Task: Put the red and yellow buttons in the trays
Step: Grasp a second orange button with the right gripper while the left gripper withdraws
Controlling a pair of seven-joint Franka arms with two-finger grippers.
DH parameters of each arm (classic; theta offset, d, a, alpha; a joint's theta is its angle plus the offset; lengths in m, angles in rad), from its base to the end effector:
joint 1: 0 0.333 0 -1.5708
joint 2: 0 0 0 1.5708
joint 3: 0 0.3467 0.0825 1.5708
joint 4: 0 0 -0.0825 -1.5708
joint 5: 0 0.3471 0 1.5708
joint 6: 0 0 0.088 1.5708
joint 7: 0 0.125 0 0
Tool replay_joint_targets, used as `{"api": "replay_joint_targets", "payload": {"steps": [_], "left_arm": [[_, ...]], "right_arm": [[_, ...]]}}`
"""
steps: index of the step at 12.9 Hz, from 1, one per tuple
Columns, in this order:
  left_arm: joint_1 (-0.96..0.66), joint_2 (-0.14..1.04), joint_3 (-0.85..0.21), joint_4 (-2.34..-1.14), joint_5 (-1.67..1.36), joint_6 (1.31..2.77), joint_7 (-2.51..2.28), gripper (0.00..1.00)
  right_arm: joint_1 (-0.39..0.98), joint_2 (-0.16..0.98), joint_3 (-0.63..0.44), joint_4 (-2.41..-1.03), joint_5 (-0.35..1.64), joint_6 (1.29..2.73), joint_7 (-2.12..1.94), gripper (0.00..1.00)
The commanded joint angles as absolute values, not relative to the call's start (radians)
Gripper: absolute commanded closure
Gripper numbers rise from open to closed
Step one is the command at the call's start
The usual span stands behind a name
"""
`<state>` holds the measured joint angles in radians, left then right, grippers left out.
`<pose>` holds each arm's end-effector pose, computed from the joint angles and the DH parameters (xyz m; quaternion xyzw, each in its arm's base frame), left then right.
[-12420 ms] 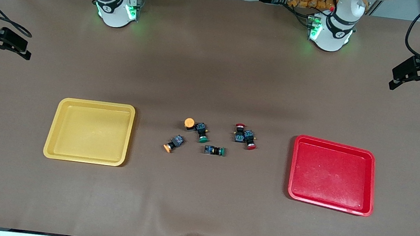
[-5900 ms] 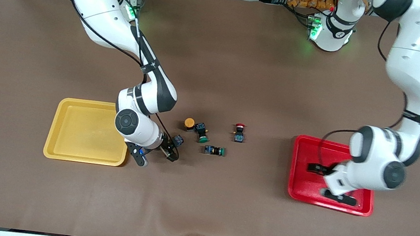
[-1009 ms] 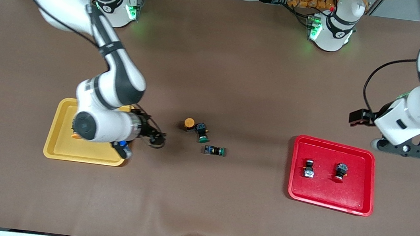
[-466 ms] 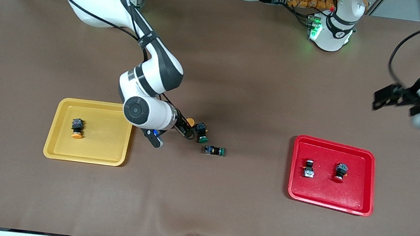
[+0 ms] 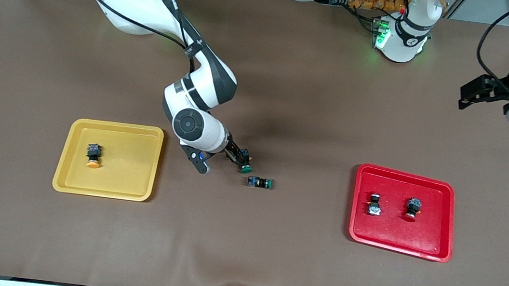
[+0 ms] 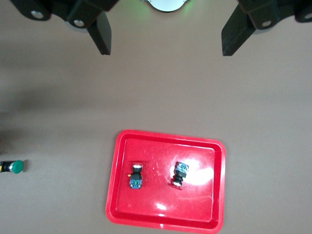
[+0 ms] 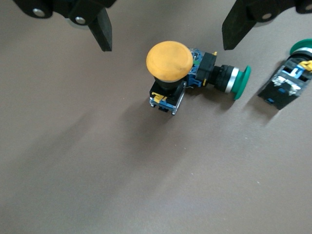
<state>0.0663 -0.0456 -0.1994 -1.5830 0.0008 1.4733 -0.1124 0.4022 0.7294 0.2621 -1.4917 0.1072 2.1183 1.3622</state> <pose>0.4862 -0.0677 0.6463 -0.9994 0.0101 0.0316 0.0089 0.5640 0.4063 0.2730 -0.9093 0.3926 0.1338 0.0353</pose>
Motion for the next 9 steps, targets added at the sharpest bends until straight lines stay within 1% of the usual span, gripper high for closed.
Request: {"api": "replay_joint_targets", "payload": {"steps": [1,2,3,4,5,6,7,8,9], "left_arm": [[0.072,-0.077,-0.201,-1.629,-0.021,1.517,-0.115,0.0],[0.074,-0.077,-0.199,-1.629,-0.025,1.519,-0.109,0.0],[0.075,-0.075,-0.193,-1.626,-0.035,1.522,-0.104,0.0],[0.075,-0.074,-0.19,-1.621,-0.037,1.537,-0.101,0.0],[0.077,-0.063,-0.189,-1.612,-0.04,1.542,-0.103,0.0],[0.072,-0.048,-0.189,-1.585,-0.038,1.54,-0.103,0.0],[0.069,-0.025,-0.189,-1.568,-0.037,1.54,-0.11,0.0],[0.075,-0.005,-0.189,-1.54,-0.038,1.54,-0.113,0.0],[0.078,0.005,-0.187,-1.533,-0.046,1.54,-0.11,0.0]], "right_arm": [[0.417,0.733,0.253,-1.523,0.061,2.161,1.382,0.0],[0.417,0.733,0.253,-1.531,0.058,2.18,1.382,0.04],[0.417,0.739,0.253,-1.534,0.057,2.186,1.382,0.12],[0.417,0.742,0.253,-1.534,0.054,2.187,1.382,0.24],[0.417,0.744,0.253,-1.532,0.035,2.187,1.382,0.46],[0.416,0.744,0.253,-1.534,0.025,2.186,1.382,0.74],[0.414,0.744,0.253,-1.532,0.025,2.184,1.382,0.93],[0.407,0.744,0.255,-1.531,0.026,2.184,1.381,1.0],[0.402,0.742,0.255,-1.528,0.026,2.178,1.378,1.0]]}}
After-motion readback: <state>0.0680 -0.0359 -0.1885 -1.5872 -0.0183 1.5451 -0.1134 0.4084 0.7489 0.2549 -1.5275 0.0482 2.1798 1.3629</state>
